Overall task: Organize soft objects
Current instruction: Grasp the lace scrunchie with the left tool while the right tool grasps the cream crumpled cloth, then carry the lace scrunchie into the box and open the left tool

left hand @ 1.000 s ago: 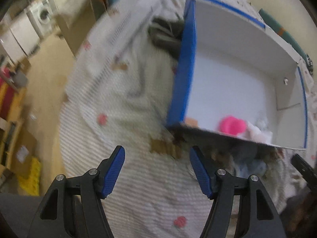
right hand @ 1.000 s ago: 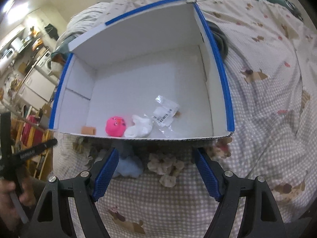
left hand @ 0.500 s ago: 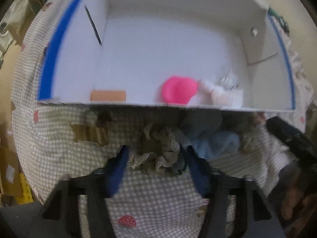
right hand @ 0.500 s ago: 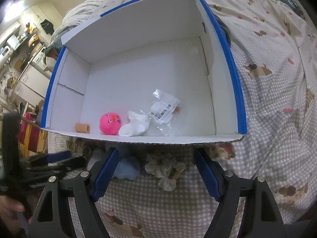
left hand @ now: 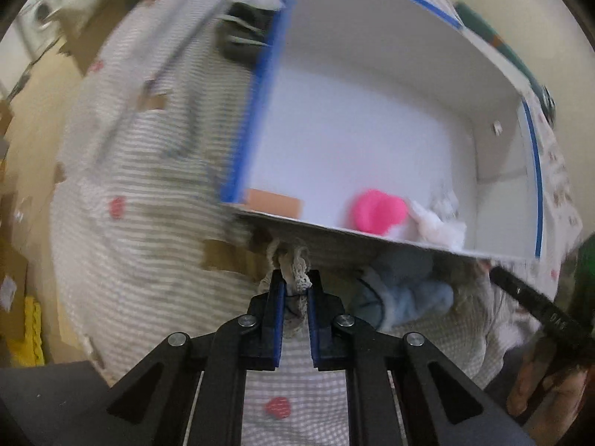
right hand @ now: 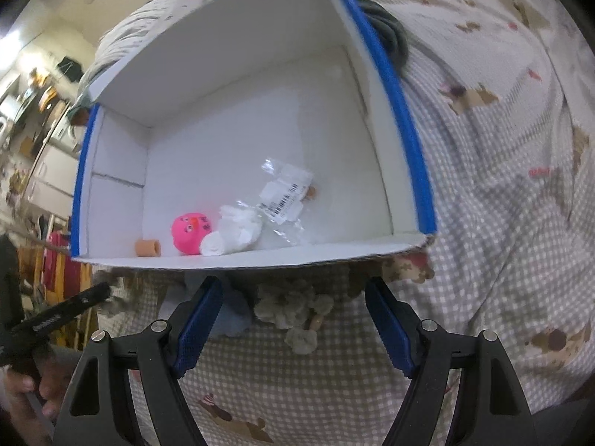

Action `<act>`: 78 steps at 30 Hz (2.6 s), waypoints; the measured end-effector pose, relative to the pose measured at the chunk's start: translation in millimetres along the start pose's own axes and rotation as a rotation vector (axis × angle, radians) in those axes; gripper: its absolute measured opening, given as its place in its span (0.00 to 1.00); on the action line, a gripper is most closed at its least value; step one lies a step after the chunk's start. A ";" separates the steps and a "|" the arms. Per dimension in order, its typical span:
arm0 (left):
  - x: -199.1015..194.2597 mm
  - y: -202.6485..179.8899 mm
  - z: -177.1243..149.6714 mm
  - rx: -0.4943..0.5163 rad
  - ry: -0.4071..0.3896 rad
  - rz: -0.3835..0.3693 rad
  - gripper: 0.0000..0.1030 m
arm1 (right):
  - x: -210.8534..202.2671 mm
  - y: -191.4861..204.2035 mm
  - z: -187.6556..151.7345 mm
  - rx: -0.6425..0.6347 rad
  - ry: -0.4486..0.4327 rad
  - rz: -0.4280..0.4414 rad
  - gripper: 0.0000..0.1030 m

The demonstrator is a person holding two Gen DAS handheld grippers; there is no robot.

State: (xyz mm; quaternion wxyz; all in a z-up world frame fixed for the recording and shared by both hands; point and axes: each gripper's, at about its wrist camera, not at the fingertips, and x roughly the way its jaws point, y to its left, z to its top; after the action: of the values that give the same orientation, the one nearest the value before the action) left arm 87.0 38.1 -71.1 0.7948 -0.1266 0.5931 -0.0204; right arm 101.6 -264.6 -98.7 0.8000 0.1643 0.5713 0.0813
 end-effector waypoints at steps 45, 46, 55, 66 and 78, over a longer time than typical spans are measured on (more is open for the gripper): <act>-63.1 -16.0 -14.1 -0.012 -0.146 0.051 0.10 | -51.7 55.5 -19.3 -0.211 -0.030 0.095 0.20; -67.4 -19.5 -13.0 -0.001 -0.157 0.048 0.10 | -57.3 56.4 -19.2 -0.215 -0.042 0.105 0.20; -95.1 -43.0 11.8 0.046 -0.230 0.011 0.10 | -94.8 72.5 -9.4 -0.219 -0.137 0.195 0.20; -96.7 -63.7 56.3 0.084 -0.270 -0.007 0.10 | -96.3 78.4 30.5 -0.206 -0.233 0.240 0.20; -45.5 -82.9 70.5 0.159 -0.286 0.059 0.10 | -27.5 57.6 48.8 -0.108 -0.150 0.154 0.20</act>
State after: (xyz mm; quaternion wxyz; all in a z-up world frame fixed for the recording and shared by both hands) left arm 150.2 -21.2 8.9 0.8790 -0.0473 0.4738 -0.0255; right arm 141.6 -227.9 -39.5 0.8396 0.1699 0.4903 0.1606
